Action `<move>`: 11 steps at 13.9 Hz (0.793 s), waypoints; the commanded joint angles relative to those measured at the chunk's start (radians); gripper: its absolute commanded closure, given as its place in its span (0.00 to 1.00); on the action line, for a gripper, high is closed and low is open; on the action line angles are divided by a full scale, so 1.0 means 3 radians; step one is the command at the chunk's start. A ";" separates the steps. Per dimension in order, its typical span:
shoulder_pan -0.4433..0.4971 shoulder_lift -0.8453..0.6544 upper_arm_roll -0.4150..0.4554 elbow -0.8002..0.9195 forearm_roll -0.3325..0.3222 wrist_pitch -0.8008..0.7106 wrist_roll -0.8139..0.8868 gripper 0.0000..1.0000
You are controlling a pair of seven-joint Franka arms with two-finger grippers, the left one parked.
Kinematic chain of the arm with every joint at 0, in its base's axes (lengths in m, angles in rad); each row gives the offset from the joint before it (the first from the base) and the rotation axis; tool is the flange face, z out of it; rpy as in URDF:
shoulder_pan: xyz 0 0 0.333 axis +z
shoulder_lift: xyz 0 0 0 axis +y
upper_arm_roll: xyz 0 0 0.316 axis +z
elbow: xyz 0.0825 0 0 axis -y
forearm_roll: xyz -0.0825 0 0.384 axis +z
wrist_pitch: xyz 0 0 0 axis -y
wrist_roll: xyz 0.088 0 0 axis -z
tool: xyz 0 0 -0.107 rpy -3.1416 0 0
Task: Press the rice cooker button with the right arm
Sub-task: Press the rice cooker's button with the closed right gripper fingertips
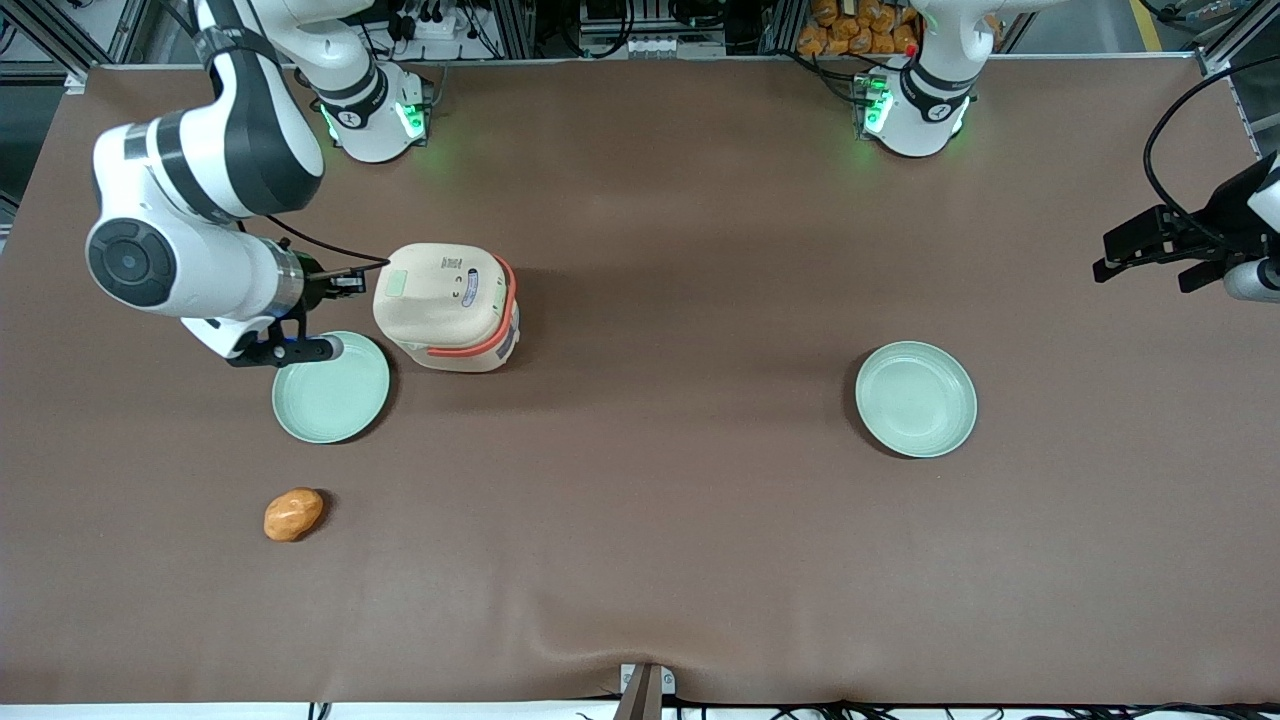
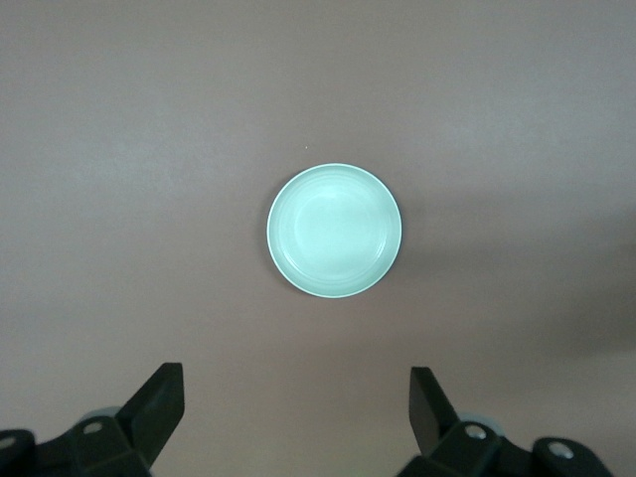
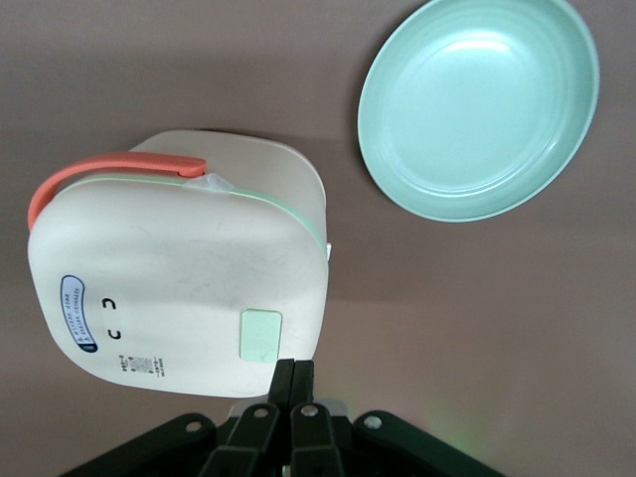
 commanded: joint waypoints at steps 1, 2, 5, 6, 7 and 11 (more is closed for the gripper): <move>0.0041 0.0085 -0.0001 -0.0089 0.0124 0.0052 0.0011 1.00; 0.0066 0.0110 -0.0001 -0.0094 0.0129 0.0052 0.0011 1.00; 0.0128 0.0223 -0.0001 -0.0094 0.0129 0.0067 0.0006 1.00; 0.0143 0.0264 -0.0001 -0.0094 0.0129 0.0062 0.0011 1.00; 0.0168 0.0299 -0.0001 -0.0094 0.0129 0.0057 0.0006 1.00; 0.0184 0.0361 -0.0001 -0.0125 0.0129 0.0057 0.0006 1.00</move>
